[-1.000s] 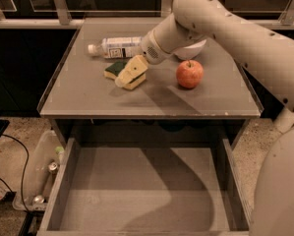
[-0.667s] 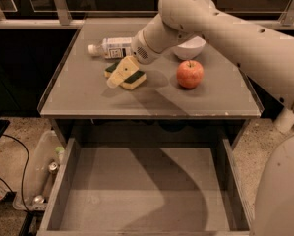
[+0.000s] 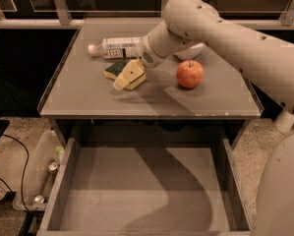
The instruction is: Place sponge into top drawer
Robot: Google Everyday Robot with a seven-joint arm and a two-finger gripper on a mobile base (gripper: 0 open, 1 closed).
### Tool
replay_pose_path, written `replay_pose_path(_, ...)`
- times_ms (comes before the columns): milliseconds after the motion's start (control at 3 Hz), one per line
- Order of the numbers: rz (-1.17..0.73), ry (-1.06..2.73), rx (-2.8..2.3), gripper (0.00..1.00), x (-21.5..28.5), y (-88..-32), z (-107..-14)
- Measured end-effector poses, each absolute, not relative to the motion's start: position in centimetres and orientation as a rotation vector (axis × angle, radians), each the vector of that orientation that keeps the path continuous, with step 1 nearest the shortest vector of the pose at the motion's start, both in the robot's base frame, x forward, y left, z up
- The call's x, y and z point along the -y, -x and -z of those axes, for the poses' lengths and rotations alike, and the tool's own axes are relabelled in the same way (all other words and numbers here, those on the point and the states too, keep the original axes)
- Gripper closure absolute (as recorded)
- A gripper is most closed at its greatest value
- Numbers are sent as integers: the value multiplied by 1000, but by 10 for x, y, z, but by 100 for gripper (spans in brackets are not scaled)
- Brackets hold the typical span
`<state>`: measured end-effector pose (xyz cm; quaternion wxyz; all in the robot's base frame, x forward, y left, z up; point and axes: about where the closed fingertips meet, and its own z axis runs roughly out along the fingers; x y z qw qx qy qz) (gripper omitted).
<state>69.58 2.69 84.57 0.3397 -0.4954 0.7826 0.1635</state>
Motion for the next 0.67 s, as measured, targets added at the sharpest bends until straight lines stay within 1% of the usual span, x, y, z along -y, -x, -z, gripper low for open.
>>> replay_pose_path(333,-425,1290,-2037,0,-27,-696,-845)
replay_pose_path(667,-425,1290,-2037,18,-27,-696,-845)
